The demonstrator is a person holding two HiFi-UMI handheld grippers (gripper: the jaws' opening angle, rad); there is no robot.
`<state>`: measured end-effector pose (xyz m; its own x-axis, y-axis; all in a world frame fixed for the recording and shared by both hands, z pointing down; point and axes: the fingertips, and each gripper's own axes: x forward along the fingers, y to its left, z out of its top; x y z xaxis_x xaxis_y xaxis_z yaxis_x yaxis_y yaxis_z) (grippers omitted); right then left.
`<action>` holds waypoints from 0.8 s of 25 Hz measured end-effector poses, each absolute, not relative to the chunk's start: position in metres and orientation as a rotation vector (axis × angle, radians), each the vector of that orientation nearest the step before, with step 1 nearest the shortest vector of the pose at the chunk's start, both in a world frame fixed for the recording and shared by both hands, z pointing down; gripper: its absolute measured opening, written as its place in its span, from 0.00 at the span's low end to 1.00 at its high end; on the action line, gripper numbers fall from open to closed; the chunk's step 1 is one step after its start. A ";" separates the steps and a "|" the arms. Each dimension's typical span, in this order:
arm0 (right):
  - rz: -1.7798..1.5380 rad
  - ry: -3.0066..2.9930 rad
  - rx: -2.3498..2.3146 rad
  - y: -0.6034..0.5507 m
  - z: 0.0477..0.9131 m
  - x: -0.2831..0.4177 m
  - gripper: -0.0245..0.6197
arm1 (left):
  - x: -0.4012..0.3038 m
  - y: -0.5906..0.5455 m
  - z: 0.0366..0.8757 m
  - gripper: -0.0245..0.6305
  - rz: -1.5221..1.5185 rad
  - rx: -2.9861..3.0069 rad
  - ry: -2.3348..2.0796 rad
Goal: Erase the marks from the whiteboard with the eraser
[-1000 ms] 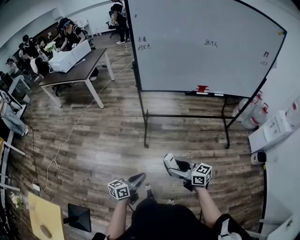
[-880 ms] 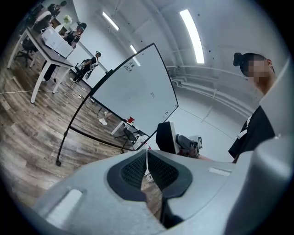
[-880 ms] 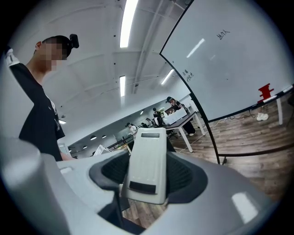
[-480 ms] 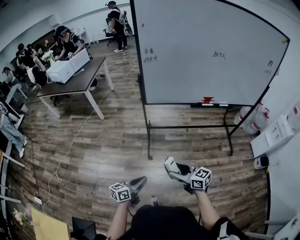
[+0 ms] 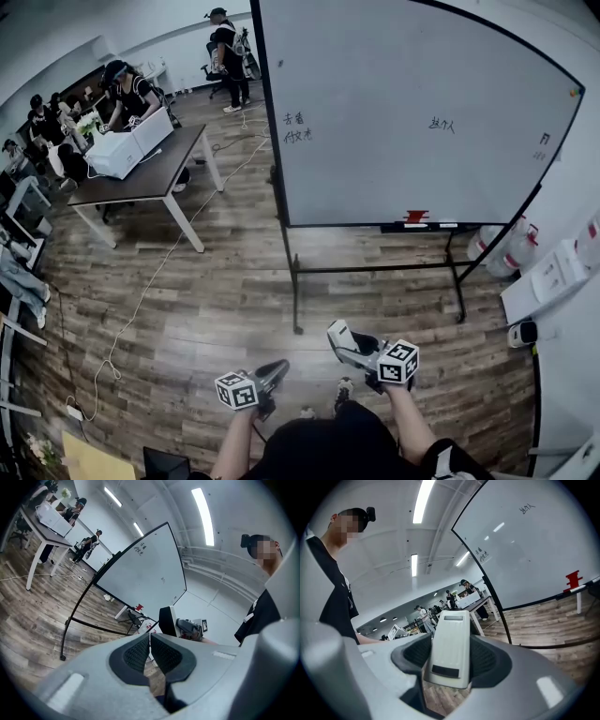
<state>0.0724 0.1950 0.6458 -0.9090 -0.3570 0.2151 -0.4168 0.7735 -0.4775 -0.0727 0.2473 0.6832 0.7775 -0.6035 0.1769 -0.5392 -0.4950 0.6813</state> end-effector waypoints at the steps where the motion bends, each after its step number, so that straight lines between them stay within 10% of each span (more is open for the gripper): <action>1: 0.810 -2.848 0.615 0.187 0.648 0.075 0.44 | -0.070 0.239 0.684 0.06 -0.111 2.202 -0.854; 20: 0.752 -2.873 0.447 0.036 0.641 0.140 0.44 | 0.005 0.108 0.669 0.06 -0.151 2.179 -1.012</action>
<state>0.1397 0.0362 0.6412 -0.9464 -0.2490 0.2059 -0.3179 0.8310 -0.4564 0.0048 0.1077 0.6693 0.6850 -0.7052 0.1830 -0.6211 -0.4339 0.6526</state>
